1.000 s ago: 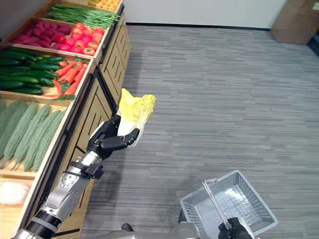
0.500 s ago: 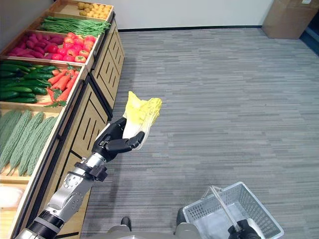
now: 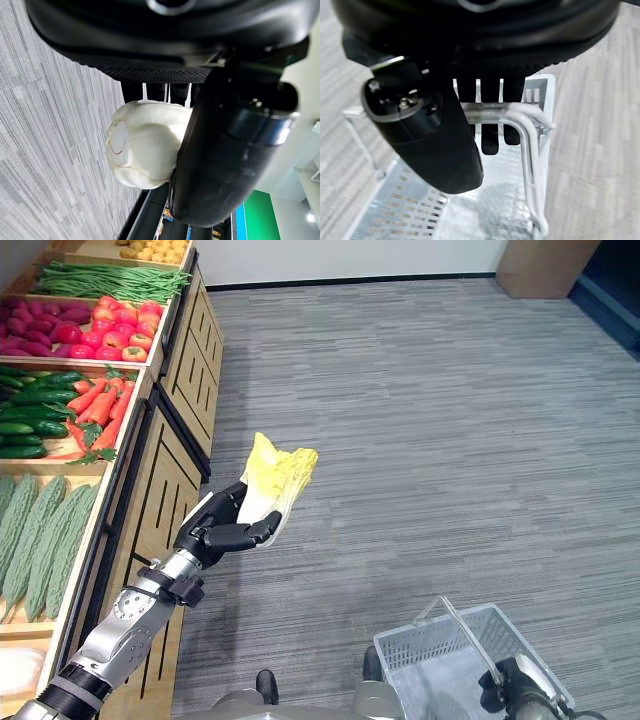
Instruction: Get the vegetables into the basket
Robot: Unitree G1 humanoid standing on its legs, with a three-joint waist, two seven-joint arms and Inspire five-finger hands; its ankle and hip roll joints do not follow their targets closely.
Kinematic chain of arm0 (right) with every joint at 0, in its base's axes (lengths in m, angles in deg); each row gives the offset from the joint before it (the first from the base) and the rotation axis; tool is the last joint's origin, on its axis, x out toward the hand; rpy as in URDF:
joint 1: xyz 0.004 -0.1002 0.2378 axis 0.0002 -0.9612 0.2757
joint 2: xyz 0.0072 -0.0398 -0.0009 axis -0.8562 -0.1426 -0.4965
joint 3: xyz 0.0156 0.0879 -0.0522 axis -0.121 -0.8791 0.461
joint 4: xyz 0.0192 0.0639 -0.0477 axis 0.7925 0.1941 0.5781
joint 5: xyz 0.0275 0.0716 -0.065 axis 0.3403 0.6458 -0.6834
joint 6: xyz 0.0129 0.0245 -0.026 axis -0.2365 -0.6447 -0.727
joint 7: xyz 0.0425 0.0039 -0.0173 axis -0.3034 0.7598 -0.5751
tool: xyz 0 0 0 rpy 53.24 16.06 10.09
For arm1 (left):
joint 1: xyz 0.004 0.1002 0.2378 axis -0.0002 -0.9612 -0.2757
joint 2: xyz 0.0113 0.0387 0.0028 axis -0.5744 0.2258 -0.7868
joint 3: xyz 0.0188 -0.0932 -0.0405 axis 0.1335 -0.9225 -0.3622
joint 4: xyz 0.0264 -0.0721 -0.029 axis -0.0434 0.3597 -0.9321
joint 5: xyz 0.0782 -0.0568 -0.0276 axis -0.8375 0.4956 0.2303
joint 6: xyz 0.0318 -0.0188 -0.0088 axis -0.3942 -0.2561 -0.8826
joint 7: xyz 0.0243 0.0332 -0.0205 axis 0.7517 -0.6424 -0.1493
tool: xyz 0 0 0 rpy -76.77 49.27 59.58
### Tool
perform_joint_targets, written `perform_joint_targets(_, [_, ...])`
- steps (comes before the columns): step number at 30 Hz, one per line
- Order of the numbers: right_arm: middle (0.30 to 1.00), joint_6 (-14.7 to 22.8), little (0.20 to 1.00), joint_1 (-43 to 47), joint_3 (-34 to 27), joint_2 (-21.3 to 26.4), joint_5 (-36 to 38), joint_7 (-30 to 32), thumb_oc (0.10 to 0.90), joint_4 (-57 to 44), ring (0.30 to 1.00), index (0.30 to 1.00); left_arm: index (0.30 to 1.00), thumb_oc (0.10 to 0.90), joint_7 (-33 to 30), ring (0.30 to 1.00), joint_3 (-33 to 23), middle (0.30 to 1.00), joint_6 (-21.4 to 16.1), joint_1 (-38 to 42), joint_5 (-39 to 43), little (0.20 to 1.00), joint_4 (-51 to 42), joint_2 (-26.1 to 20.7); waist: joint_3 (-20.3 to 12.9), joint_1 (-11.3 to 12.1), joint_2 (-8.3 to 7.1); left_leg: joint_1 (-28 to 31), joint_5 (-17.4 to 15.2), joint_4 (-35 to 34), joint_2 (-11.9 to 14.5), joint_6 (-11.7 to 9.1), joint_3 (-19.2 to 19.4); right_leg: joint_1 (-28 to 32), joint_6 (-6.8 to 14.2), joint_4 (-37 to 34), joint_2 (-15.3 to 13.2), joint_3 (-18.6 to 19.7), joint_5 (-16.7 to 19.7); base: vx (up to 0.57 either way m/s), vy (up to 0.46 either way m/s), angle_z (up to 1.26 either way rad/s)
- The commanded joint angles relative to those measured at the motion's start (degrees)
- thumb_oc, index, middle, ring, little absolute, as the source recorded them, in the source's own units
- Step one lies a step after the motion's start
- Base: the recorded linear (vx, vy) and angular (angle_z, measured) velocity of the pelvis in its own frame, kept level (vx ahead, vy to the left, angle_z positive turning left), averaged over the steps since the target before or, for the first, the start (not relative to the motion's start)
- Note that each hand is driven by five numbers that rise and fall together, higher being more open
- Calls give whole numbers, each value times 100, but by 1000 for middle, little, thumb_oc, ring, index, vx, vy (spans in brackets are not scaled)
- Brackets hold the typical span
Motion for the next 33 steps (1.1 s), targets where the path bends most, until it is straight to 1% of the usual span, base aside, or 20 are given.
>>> perform_joint_targets(1, [300,163,300,556,37,1178,91,417,400,-644,300,300,300,400,145,300,88,300,-563,863,-155,300,-806,-174,-414,73,-240,-127,117,25,96,-263,-24,225,423,132,-269,-152,-144,0,0,0])
perform_joint_targets(2, [300,205,300,644,44,1287,157,426,400,-791,300,300,300,400,160,300,126,300,-571,924,-209,300,-824,-233,-423,65,-240,-105,109,25,99,-264,-19,247,433,108,-271,-161,-135,0,0,0])
perform_joint_targets(3, [300,251,300,824,143,1467,119,447,400,-1270,300,300,300,400,175,300,186,300,-579,1009,-274,300,-885,-328,-443,52,-238,-77,95,25,105,-273,-5,268,435,79,-266,-171,-124,0,0,0])
perform_joint_targets(6, [300,326,300,1241,305,1708,82,476,400,-2155,300,300,300,400,206,300,398,300,-570,1226,-442,300,-984,-446,-463,24,-220,-51,103,25,134,-294,9,302,422,46,-250,-182,-122,0,0,0])
perform_joint_targets(10, [300,376,300,1592,512,1810,53,484,400,-2503,300,300,300,400,288,300,621,300,-573,1468,-534,300,-1095,-577,-479,21,-200,-50,112,25,157,-316,14,315,404,18,-229,-209,-129,0,0,0])
perform_joint_targets(11, [300,372,300,1599,515,1809,53,482,400,-2504,300,300,300,400,287,300,618,300,-573,1471,-533,300,-1093,-578,-476,17,-199,-50,112,25,158,-316,13,316,404,18,-228,-210,-130,0,0,0])
perform_joint_targets(12, [300,400,300,1906,727,1868,32,479,400,-2583,300,300,300,400,346,300,839,300,-591,1713,-632,300,-1137,-701,-477,25,-192,-48,121,25,181,-333,18,332,401,2,-215,-222,-130,0,0,0])
perform_joint_targets(16, [300,395,300,2571,1156,1852,-8,518,400,-2421,300,300,300,400,409,300,1305,300,-651,2248,-920,300,-1152,-901,-469,38,-161,-46,134,25,208,-360,19,325,397,-5,-197,-218,-128,-2,-8,0])
perform_joint_targets(20, [300,357,300,3318,1584,1703,32,560,400,-2076,300,300,300,400,418,300,1837,300,-696,2829,-1253,300,-1180,-961,-421,42,-118,-74,141,25,215,-372,22,285,401,-5,-200,-218,-113,-8,3,0])
perform_joint_targets(21, [300,355,300,3623,1775,1620,80,585,400,-1994,300,300,300,400,435,300,2090,300,-729,3097,-1346,300,-1199,-974,-406,43,-94,-84,145,25,214,-371,34,266,403,-5,-201,-210,-99,0,0,0])
perform_joint_targets(22, [300,358,300,3645,1785,1616,84,587,400,-1978,300,300,300,400,432,300,2094,300,-734,3110,-1347,300,-1188,-971,-399,43,-94,-84,145,25,214,-371,36,264,403,-5,-201,-207,-98,-24,10,-3])
perform_joint_targets(24, [300,364,300,3913,1965,1537,125,593,400,-1947,300,300,300,400,407,300,2333,300,-786,3380,-1529,300,-1141,-964,-377,43,-83,-98,145,25,211,-368,50,235,411,-5,-208,-187,-75,-10,2,-2])
perform_joint_targets(26, [300,388,300,4145,2064,1412,263,583,400,-1946,300,300,300,400,346,300,2608,300,-876,3705,-2016,300,-1075,-982,-375,29,-68,-112,142,25,203,-364,61,205,419,-5,-209,-166,-64,0,0,0])
perform_joint_targets(27, [300,388,300,4152,2061,1411,267,581,400,-1940,300,300,300,400,333,300,2621,300,-883,3718,-2030,300,-1064,-977,-370,33,-73,-112,142,25,203,-364,62,203,419,-5,-210,-164,-63,-6,18,-3])
perform_joint_targets(28, [300,452,300,4350,2061,1249,541,638,400,-1947,300,300,300,400,-10,300,3004,300,-1116,4358,-3280,300,-1003,-1134,-361,19,-51,-113,126,25,194,-362,73,196,432,-5,-216,-159,-63,-3,15,-4])
perform_joint_targets(29, [300,482,300,4347,2031,1202,611,674,400,-2037,300,300,300,400,-258,300,3033,300,-1215,4500,-3667,300,-986,-1150,-364,18,-53,-127,123,25,196,-359,74,179,437,-5,-220,-156,-58,-1,27,-3])
perform_joint_targets(30, [300,608,300,4407,2021,1097,769,769,400,-2312,300,300,300,400,-587,300,3334,300,-1454,5115,-4972,300,-912,-1223,-363,-34,-24,-131,113,25,197,-362,79,168,453,-5,-230,-152,-59,0,0,0])
perform_joint_targets(31, [300,623,300,4384,1984,1060,801,744,400,-2515,300,300,300,400,-789,300,3435,300,-1529,5263,-5539,300,-810,-1206,-366,-31,-35,-146,114,25,195,-362,83,147,457,-5,-238,-153,-53,0,0,0])
perform_joint_targets(32, [300,621,300,4378,1977,1061,800,744,400,-2520,300,300,300,400,-801,300,3445,300,-1534,5267,-5550,300,-800,-1200,-367,-27,-37,-147,114,25,194,-361,83,147,458,-5,-239,-153,-53,0,0,0])
perform_joint_targets(33, [300,674,300,4372,1968,1018,832,773,400,-2672,300,300,300,400,-866,300,3470,300,-1553,5307,-5825,300,-761,-1165,-368,-40,-29,-150,108,25,186,-358,85,141,462,-5,-242,-148,-55,0,0,0])
